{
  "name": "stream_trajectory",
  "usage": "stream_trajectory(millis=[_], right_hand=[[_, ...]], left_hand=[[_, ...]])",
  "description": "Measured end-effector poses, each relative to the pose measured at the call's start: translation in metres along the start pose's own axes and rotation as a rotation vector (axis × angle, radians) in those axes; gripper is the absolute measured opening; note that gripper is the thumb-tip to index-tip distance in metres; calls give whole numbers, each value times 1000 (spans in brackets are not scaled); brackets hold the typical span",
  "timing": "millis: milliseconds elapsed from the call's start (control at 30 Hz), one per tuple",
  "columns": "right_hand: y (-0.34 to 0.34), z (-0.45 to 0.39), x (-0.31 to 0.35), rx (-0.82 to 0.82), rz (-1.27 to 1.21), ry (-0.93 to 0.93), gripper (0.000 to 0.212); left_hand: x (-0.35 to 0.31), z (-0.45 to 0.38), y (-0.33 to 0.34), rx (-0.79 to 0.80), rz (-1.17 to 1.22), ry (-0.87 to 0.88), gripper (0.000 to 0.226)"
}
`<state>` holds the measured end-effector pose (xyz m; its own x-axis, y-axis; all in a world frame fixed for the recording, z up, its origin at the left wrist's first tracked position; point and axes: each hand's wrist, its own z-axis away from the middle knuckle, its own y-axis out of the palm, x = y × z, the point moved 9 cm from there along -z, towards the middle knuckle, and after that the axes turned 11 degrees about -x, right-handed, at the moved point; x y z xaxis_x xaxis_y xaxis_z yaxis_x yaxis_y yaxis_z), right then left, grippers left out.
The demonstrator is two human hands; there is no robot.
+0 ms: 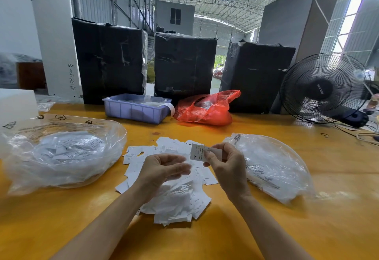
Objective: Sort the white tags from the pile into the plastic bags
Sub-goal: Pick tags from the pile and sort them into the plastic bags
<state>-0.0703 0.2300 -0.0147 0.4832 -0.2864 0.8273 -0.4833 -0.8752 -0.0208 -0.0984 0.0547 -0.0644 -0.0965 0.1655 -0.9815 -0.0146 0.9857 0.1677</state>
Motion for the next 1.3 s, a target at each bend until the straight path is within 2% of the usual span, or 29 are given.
stream_trajectory(millis=[267,700,1067,1300], right_hand=[[1,0,0,1,95,-54,22],[0,2,4,-15,113,-83,12],[3,3,0,10,107,-46,22],[9,6,-3,73,89,-6,17]], left_hand=[[-2,-2,-3,-47,-16,47,42],[-4,-3,-5,-69,-90,118,40],[-4,-3,-5,-77,-113,122,41],[-2,-4,-5,-75,-114,103,26]])
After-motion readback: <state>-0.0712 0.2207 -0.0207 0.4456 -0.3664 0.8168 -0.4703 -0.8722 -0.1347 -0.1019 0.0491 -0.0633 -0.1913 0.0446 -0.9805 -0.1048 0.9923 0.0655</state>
